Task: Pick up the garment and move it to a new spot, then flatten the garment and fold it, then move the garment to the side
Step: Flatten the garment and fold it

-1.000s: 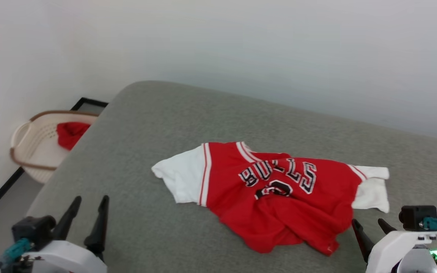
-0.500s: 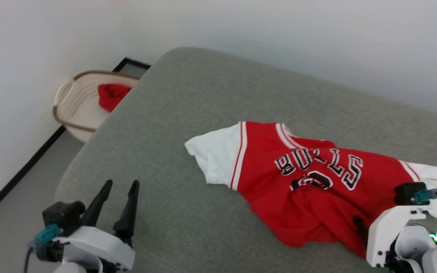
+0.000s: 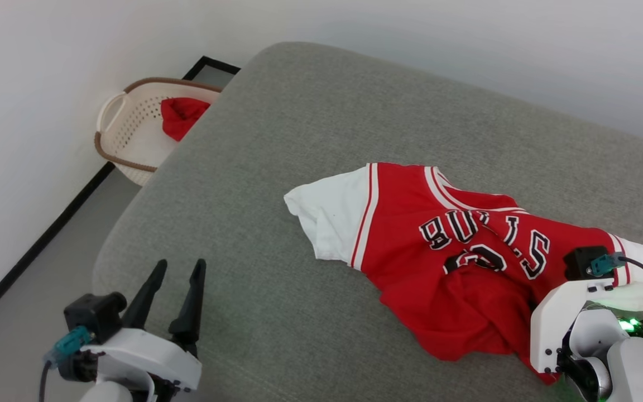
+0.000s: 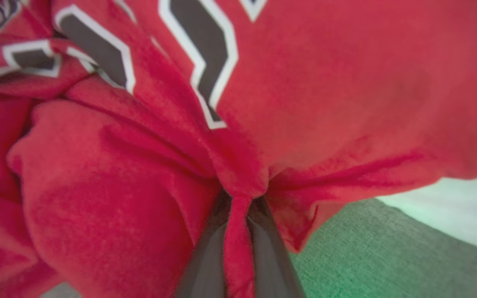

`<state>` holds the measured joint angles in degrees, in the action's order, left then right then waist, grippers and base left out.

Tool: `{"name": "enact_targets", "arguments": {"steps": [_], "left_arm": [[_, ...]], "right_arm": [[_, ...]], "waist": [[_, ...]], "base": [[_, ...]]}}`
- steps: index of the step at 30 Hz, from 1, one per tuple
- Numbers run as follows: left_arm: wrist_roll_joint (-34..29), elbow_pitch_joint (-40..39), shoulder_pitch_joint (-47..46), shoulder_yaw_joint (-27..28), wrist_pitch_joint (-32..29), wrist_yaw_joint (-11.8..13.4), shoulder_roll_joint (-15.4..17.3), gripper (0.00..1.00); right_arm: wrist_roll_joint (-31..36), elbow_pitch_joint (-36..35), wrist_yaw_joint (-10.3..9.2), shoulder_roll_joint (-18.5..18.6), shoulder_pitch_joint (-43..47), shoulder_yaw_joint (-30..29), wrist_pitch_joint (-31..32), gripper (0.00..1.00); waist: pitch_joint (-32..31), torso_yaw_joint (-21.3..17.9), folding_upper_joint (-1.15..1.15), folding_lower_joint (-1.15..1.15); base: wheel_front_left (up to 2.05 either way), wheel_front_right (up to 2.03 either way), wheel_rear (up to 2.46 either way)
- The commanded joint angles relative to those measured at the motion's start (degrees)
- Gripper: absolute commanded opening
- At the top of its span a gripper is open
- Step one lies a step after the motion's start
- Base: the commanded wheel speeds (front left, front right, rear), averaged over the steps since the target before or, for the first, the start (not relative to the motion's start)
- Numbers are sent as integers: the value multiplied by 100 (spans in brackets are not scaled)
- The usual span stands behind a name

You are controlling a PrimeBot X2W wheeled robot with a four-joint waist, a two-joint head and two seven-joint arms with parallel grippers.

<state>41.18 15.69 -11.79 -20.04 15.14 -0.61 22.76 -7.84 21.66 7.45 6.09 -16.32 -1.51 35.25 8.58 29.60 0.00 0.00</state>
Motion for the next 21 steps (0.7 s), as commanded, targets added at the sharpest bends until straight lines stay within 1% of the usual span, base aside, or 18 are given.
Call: {"name": "enact_targets", "arguments": {"steps": [1,6,12,17,21], "left_arm": [[-69,45,48,77,-3,-45,-14,100],[-111,115,151,204,-3,-90,16,100],[-77,154,239,241,-11,-63,57,100],[-41,146,289,252,-26,-41,88,100],[-22,144,358,254,-30,-26,106,100]], "right_arm": [[-71,188,5,-46,174,97,146,0],[-294,-266,5,-7,374,168,434,0],[-505,-1211,4,4,887,164,886,0],[-606,-1798,4,-110,1517,72,1245,0],[-682,-2062,4,-226,1980,27,1369,0]], "waist": [[-67,-120,0,0],[-223,-343,0,0],[-395,-620,0,0],[-514,-826,0,0],[-567,-967,0,0]], "base": [[0,0,0],[0,0,0],[0,0,0],[0,0,0],[0,0,0]]}}
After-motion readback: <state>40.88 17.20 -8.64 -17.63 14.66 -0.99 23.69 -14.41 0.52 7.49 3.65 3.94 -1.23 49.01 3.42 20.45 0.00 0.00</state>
